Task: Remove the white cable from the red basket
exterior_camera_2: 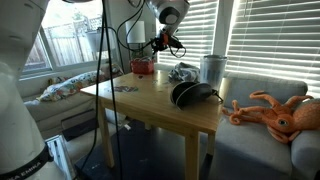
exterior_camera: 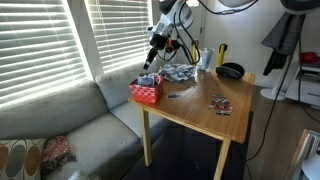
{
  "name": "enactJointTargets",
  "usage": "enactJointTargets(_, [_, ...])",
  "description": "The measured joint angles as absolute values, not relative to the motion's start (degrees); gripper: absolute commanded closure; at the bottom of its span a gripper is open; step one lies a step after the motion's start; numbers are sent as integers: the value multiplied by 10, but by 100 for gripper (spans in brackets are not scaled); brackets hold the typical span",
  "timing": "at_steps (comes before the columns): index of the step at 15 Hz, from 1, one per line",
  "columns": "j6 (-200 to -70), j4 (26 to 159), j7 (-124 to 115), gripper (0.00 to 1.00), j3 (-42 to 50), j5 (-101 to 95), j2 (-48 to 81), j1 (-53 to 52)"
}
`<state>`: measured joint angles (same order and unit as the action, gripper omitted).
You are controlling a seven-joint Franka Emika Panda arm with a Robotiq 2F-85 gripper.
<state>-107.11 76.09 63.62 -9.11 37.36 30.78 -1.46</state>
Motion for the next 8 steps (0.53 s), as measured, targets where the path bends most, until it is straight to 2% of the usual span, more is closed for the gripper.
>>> enactJointTargets(6, [-1069,761,637,34,-91,374,311,-12])
enactJointTargets(8, [-1065,761,637,30,-92,374,313,-11])
